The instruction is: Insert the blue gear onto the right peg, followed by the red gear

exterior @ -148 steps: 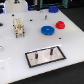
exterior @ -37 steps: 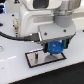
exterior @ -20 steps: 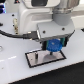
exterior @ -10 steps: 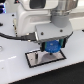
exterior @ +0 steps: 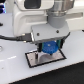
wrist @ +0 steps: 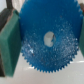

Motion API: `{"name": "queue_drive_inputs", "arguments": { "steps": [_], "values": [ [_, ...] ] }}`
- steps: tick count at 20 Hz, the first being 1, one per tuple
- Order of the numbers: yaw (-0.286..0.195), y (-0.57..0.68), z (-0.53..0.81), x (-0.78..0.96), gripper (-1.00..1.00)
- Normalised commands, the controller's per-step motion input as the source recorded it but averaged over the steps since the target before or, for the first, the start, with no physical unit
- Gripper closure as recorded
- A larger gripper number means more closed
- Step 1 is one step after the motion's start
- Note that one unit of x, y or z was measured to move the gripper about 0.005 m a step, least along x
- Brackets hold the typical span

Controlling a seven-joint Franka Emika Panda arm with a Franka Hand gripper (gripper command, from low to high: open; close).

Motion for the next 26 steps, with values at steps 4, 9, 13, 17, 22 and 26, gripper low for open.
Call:
{"name": "queue_drive_inputs", "arguments": {
  "steps": [4,9,13,17,22,26],
  "values": [
    [0.000,0.13,0.11,0.25,1.00],
    [0.000,0.00,0.23,0.23,1.00],
    [0.000,0.02,0.31,0.34,1.00],
    [0.000,0.13,0.27,0.28,1.00],
    [0.000,0.01,-0.03,0.29,1.00],
    [0.000,0.00,-0.09,0.32,1.00]
  ]
}}
